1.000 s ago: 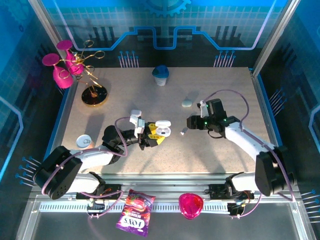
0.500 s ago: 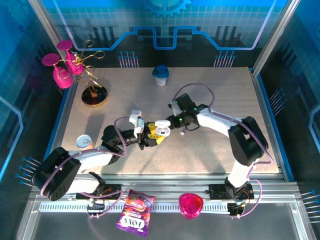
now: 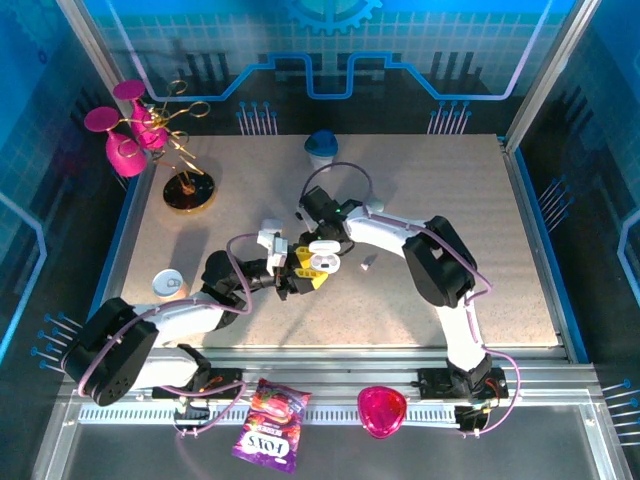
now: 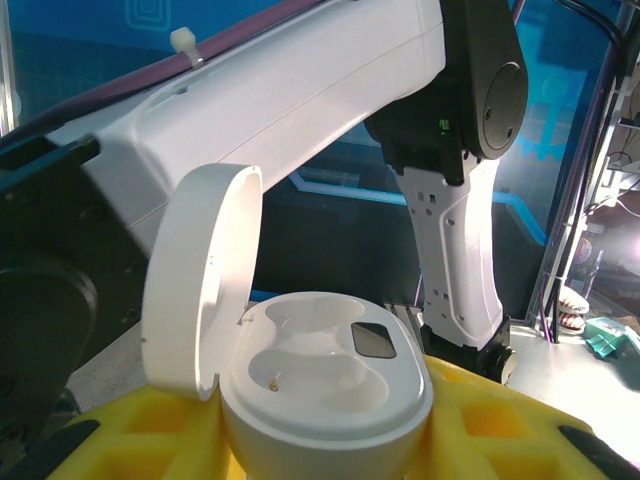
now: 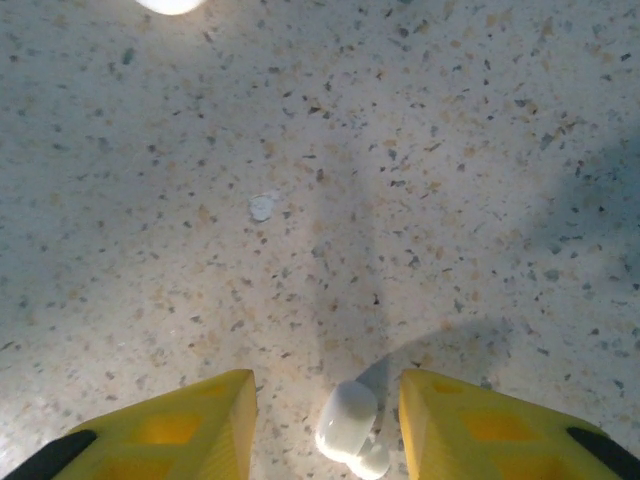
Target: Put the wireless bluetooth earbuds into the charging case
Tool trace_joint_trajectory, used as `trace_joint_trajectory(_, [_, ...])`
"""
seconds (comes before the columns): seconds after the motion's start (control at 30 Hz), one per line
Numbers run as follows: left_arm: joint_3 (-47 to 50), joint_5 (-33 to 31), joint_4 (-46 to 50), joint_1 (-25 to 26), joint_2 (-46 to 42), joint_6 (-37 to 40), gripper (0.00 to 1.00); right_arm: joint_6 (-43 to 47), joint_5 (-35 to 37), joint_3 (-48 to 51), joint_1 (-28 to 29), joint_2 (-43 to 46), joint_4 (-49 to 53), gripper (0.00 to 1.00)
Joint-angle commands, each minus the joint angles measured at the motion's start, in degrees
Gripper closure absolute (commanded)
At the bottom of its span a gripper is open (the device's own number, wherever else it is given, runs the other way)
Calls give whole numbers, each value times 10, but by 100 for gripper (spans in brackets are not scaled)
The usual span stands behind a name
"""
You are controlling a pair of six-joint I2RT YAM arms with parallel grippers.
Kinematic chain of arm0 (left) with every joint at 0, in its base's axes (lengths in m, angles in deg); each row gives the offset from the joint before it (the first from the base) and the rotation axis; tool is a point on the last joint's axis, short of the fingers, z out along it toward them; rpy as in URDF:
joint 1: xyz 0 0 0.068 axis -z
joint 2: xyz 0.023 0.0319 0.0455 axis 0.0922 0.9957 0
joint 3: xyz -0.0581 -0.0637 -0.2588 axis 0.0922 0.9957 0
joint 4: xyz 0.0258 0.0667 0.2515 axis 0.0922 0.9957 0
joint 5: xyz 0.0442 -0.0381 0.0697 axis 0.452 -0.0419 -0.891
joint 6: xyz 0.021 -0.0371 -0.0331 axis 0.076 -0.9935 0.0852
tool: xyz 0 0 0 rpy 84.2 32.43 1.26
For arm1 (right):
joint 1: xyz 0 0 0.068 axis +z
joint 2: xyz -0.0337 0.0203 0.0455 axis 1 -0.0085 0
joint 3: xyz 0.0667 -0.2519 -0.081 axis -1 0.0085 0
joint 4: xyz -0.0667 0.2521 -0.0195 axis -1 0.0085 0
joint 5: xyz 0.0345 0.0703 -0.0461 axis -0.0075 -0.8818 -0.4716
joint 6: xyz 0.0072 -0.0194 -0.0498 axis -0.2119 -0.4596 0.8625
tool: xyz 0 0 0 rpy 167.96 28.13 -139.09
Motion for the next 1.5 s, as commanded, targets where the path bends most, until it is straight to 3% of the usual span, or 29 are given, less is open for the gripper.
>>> trace_joint_trajectory(0.0, [7,9,-3,-4,-17,-2,68,6,34,-33,5,-28,49,59])
trace_joint_trajectory(0.47, [5,9,-1,-4,-12,-1,68,17,28,-48,9,-50,64,77])
trace_joint_trajectory(0.8, [5,6,-5,-4,-5,-1,68,1,-10,21,-4,13,11,79])
trace_joint_trajectory(1.23, [1,8,-21,-3,12,-9,68,3,-60,210,-35,151,-58,79])
trace_joint_trajectory(1.47, [-9,14,-47,-4,34,-28,68,-5,-57,239,-42,163,-73,79])
